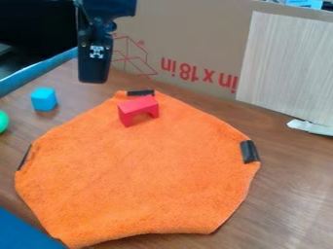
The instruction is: Put the red object on the top left of the table
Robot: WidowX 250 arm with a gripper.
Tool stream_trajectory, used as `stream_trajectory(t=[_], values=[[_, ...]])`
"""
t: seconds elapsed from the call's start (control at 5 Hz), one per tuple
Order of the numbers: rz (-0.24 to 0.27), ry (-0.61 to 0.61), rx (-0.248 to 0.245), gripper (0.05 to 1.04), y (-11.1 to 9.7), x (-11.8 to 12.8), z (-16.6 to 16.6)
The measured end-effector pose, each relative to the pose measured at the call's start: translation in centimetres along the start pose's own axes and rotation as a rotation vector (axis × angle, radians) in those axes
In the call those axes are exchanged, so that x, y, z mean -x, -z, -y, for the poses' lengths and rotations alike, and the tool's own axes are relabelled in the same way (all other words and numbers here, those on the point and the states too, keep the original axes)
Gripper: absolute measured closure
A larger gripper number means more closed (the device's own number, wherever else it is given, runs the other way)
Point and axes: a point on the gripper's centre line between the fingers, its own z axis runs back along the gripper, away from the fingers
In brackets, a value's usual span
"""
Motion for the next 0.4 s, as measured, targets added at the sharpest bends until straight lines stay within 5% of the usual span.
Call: stream_trajectory(t=[0.4], values=[[-0.061, -0.024, 0.017, 0.083, 2.9, -0.8, -1.9]])
